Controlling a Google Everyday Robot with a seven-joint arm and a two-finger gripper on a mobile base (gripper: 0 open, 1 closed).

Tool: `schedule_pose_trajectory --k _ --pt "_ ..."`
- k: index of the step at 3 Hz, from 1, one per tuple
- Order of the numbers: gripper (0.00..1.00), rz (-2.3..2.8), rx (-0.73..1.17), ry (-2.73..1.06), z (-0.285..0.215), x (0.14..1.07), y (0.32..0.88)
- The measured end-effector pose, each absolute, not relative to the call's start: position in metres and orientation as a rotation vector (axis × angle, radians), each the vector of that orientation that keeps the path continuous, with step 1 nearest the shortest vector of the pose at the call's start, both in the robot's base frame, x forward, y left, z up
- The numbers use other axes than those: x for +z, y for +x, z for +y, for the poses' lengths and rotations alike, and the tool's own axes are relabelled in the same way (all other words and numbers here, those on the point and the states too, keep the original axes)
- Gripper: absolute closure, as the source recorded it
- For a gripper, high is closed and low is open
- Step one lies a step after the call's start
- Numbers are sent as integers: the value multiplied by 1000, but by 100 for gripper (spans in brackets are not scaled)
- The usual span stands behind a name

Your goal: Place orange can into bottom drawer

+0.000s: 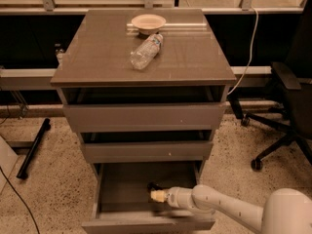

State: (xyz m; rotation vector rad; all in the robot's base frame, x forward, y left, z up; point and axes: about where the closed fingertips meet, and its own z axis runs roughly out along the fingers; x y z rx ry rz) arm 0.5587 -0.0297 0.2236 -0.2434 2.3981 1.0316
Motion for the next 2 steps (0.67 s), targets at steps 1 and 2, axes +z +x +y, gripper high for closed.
schedule_pose_trajectory --k 1,2 --pt "97 2462 969 -211 -32 199 554" --pt "74 2490 927 -185 -34 188 550"
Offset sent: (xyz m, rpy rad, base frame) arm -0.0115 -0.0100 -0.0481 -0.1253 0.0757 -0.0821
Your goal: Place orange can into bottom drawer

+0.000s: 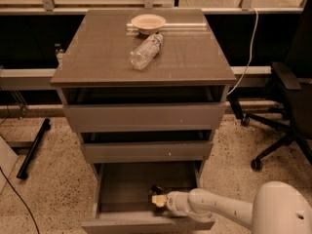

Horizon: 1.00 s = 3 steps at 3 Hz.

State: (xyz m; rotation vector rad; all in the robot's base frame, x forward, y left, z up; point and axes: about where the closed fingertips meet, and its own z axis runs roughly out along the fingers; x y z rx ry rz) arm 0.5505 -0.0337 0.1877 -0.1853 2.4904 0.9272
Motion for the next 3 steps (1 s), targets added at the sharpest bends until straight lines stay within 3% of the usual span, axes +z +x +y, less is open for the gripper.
schedule_pose_trajectory --k 3 --pt "0 2491 936 -191 -28 186 549"
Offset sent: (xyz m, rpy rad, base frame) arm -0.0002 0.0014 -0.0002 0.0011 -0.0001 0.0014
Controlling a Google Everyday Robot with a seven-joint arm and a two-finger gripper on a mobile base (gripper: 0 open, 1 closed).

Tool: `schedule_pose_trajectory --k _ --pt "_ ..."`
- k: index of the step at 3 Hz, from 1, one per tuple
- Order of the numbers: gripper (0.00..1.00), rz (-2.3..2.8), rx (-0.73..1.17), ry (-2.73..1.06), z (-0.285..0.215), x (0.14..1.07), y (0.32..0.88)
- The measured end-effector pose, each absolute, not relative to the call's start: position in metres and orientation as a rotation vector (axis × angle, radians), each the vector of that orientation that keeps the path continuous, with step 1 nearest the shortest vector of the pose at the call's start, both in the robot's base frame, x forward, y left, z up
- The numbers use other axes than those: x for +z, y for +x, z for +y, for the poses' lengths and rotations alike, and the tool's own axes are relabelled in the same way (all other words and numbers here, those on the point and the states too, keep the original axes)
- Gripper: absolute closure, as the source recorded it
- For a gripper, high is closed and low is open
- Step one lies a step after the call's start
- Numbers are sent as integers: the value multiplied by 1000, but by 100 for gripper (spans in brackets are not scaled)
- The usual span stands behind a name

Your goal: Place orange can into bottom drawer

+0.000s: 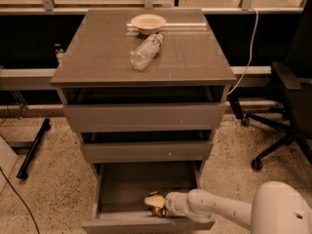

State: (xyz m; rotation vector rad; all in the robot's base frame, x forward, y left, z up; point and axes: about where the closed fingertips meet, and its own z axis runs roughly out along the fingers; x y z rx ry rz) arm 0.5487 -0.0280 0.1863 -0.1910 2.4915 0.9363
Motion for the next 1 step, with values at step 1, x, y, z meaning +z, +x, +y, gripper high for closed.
schedule_pose_trajectory --k 1 --pt "0 2492 937 -191 -28 186 549"
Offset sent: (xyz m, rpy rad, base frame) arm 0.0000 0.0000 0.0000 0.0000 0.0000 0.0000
